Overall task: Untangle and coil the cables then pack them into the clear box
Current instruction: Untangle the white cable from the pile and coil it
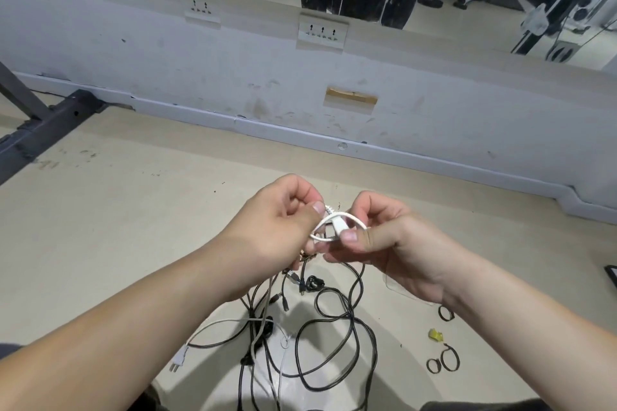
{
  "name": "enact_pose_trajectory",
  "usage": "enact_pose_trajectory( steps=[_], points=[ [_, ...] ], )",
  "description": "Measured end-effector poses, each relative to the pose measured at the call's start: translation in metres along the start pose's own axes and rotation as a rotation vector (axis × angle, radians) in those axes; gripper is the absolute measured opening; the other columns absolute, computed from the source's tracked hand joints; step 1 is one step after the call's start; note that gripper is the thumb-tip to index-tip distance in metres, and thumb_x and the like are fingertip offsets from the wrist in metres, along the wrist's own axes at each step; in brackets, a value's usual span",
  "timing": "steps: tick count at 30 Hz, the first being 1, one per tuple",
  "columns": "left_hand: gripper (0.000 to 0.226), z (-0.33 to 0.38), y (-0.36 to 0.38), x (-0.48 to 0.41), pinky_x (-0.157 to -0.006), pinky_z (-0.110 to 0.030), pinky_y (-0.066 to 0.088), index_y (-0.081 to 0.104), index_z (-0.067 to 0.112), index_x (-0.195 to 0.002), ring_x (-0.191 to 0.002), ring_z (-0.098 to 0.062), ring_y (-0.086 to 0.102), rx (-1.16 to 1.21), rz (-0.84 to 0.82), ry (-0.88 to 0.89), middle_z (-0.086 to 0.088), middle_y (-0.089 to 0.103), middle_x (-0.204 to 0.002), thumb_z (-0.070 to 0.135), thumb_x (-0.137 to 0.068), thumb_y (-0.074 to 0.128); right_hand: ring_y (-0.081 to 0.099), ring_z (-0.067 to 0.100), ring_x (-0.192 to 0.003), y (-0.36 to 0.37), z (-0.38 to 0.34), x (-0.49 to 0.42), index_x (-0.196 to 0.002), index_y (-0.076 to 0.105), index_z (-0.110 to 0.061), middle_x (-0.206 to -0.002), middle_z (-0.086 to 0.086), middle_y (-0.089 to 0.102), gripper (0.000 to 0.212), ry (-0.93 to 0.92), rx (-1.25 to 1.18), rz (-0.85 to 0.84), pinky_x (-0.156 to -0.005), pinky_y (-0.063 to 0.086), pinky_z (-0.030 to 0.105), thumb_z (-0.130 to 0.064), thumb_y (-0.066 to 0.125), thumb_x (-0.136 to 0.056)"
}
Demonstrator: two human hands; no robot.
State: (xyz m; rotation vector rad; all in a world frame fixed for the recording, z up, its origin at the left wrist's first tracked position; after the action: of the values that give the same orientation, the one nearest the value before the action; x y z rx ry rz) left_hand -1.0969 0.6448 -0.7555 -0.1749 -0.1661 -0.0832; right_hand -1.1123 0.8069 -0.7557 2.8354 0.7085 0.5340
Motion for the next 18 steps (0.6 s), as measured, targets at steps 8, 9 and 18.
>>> enact_pose_trajectory(
  steps=[8,9,18],
  points=[
    [0.026,-0.005,0.000,-0.003,-0.056,-0.029,0.055,0.056,0.010,-0.111,-0.053,-0.017,0.060,0.122,-0.058,-0.122,-0.002,0.066,-0.065,0.030,-0.099,0.068,0.072,0.041,-0.063,-0.016,-0.006,-0.006,-0.089,0.042,-0.010,-0.069,0.023,0.070,0.025,-0.162,0.263,0.289,-0.052,0.058,0.039,-0.020,0.062,-0.102],
    [0.032,-0.006,0.001,-0.003,-0.055,-0.025,0.053,0.056,0.014,-0.116,-0.053,-0.015,0.059,0.101,-0.097,-0.129,0.001,0.065,-0.064,0.033,-0.097,0.071,0.070,0.038,-0.056,-0.020,-0.005,-0.006,-0.091,0.043,-0.010,-0.064,0.022,0.068,0.026,-0.145,0.276,0.329,-0.047,0.055,0.036,-0.023,0.062,-0.102],
    [0.031,-0.021,0.001,0.008,-0.058,-0.029,0.053,0.062,0.011,-0.083,-0.061,-0.021,0.066,-0.257,-0.419,-0.178,-0.008,0.067,-0.068,0.026,-0.108,0.052,0.061,0.023,-0.048,-0.070,-0.003,-0.011,-0.093,0.056,-0.007,-0.066,0.011,0.068,0.027,0.124,0.004,0.527,-0.045,0.053,0.032,-0.031,0.054,-0.104]
  ],
)
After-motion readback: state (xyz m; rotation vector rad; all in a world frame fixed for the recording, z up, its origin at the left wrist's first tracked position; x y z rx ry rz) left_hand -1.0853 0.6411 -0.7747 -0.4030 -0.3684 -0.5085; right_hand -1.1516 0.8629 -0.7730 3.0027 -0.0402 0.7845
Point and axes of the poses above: each hand's wrist, its own x-axis away from the middle knuckle, its own y-axis out of the palm, z = x × y, the point moved 6 cm from there along -x, towards the middle knuckle
